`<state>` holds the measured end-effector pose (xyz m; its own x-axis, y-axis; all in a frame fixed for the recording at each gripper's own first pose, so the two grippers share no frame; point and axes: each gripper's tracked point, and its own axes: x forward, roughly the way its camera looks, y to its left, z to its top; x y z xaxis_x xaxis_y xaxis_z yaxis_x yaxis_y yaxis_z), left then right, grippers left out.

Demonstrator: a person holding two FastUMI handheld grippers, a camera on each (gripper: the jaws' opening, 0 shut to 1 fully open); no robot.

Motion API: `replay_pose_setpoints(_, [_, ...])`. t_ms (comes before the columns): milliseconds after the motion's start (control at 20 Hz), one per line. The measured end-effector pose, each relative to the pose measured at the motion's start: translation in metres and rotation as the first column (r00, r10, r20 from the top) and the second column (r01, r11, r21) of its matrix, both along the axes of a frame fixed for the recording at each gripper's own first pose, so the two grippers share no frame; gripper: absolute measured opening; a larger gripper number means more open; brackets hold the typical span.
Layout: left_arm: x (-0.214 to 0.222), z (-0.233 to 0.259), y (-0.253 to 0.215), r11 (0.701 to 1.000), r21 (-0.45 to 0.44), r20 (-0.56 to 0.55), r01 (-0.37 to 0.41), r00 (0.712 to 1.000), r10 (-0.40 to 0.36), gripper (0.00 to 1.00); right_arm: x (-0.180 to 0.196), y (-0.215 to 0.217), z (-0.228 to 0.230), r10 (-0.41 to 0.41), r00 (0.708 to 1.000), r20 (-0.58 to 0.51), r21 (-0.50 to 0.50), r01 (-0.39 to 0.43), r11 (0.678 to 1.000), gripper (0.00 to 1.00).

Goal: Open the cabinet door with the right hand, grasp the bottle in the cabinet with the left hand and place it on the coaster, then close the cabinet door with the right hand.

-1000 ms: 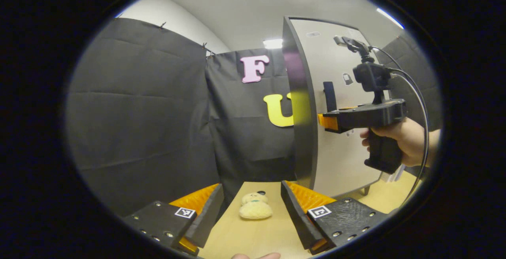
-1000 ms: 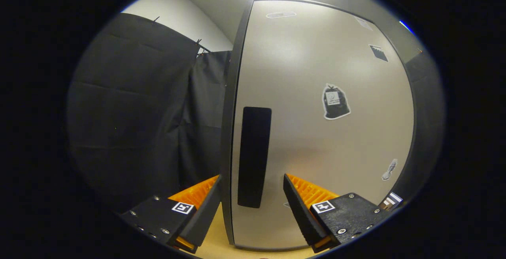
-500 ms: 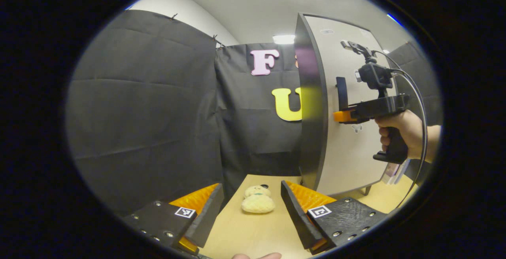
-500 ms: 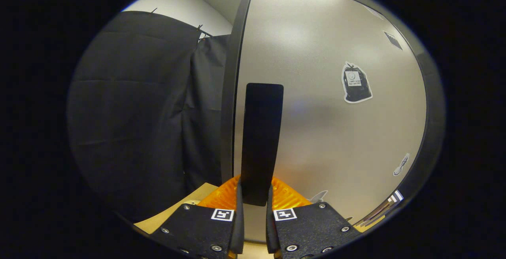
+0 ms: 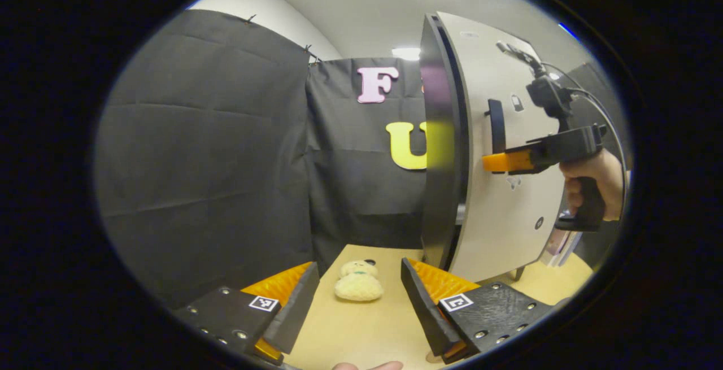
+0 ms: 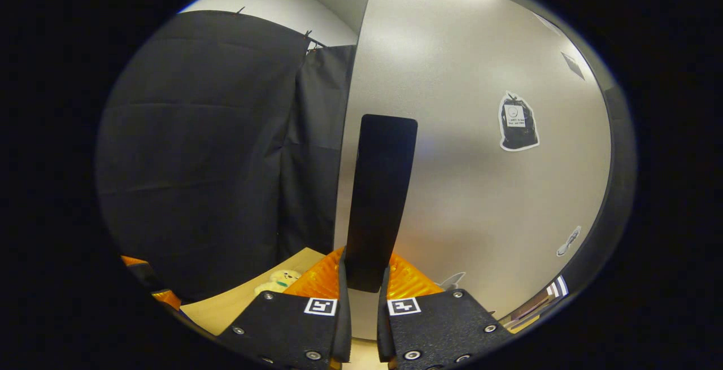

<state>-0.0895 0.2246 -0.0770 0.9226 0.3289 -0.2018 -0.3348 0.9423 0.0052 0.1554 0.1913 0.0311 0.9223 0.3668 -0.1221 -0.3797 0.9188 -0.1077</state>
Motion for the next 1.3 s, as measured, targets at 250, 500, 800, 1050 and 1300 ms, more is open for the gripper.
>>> replay_pose_setpoints(250, [-0.013, 0.022, -0.032, 0.998, -0.054, 0.022, -0.017, 1.0, 0.018, 0.85, -0.009, -0.003, 0.0, 0.099, 0.995, 0.006, 0.005, -0.099, 0.995, 0.18])
replay_pose_setpoints(500, [-0.027, 0.044, -0.074, 0.999, -0.043, 0.026, -0.015, 1.0, 0.016, 0.86, -0.016, -0.01, -0.002, 0.188, 0.982, -0.023, 0.02, -0.187, 0.982, 0.19])
replay_pose_setpoints(800, [-0.043, 0.064, -0.11, 0.999, -0.01, 0.052, -0.035, 0.998, 0.035, 0.87, -0.028, -0.022, -0.005, 0.272, 0.961, -0.048, 0.053, -0.27, 0.961, 0.17])
replay_pose_setpoints(1050, [-0.044, 0.064, -0.125, 0.999, -0.013, 0.033, -0.031, 0.999, 0.032, 0.86, -0.037, -0.036, -0.006, 0.289, 0.956, -0.051, 0.081, -0.284, 0.955, 0.17])
replay_pose_setpoints(1300, [-0.036, 0.082, -0.146, 0.999, 0.042, 0.057, -0.007, 0.998, 0.004, 0.87, -0.024, -0.056, -0.008, 0.255, 0.965, -0.068, 0.119, -0.246, 0.962, 0.18])
